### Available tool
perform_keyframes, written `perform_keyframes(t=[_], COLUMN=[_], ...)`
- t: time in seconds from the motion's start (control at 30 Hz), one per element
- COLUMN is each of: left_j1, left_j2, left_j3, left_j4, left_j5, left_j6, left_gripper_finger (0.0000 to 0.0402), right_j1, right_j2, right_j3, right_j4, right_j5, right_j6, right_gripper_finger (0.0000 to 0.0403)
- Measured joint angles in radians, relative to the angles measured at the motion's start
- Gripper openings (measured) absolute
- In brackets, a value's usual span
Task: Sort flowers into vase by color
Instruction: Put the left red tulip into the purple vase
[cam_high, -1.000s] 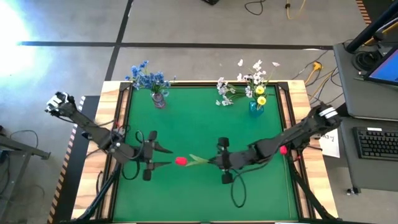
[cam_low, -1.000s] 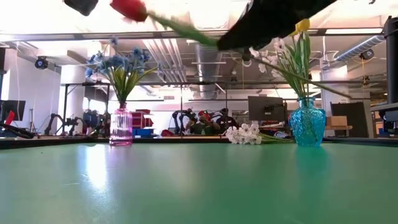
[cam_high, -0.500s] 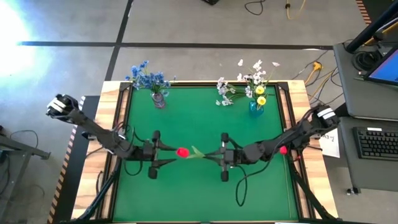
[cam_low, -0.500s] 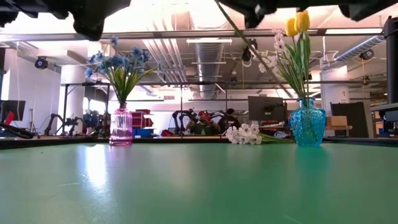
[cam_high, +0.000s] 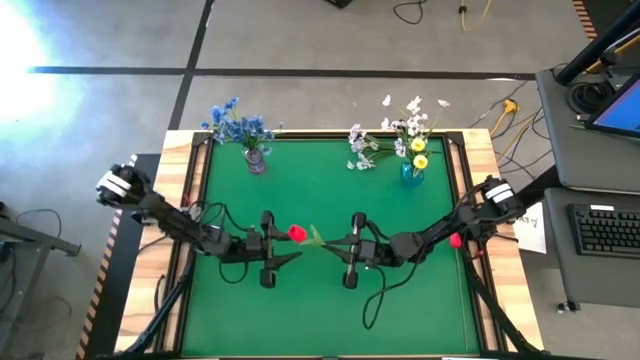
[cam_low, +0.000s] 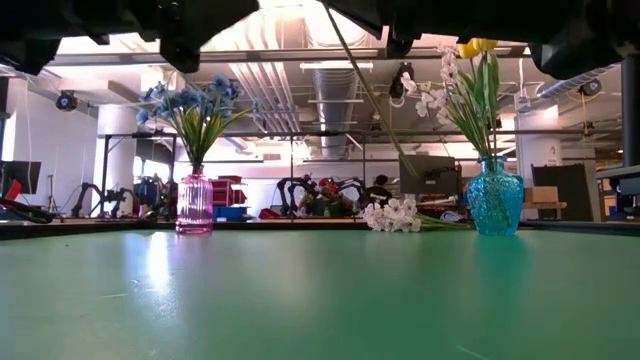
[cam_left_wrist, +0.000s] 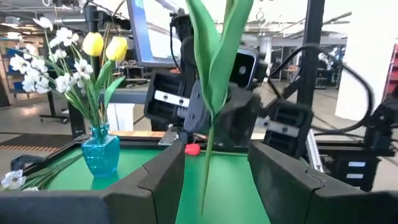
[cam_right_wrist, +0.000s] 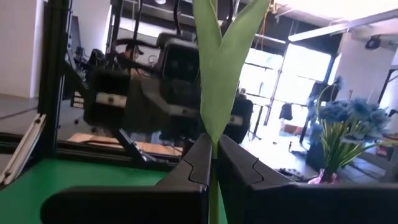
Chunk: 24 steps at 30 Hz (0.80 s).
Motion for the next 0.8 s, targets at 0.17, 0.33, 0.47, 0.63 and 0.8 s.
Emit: perform_keyframes(t=[0.17,0.33,0.47,0.63,0.8], left_j1=[0.012,0.036,0.064,0.092,0.099], left_j2=[0.077,0.113,0.115,0.115,0.114], left_j3=[0.065,0.126,0.139,0.139,0.161], left_j4=[0.031,0.052,0.051,0.051,-0.017], left_j5=[0.001,0.003,0.007,0.129,0.191], left_j6=[0.009,0.047,0.027,0.025,0.025], left_gripper_finger=[0.0172,0.0172,0.0172,0.0171,0.0171], right_j1=[-0.003,-0.004,-0.004,-0.007,-0.016], right_j2=[0.006,0.006,0.006,0.006,0.006], right_j3=[0.000,0.000,0.000,0.001,0.001], right_j4=[0.004,0.004,0.004,0.003,0.002], right_j5=[-0.001,-0.041,-0.054,-0.053,-0.054], right_j6=[-0.006,-0.015,-0.020,-0.040,-0.047], right_gripper_finger=[0.0012,0.0012,0.0012,0.0012,0.0012])
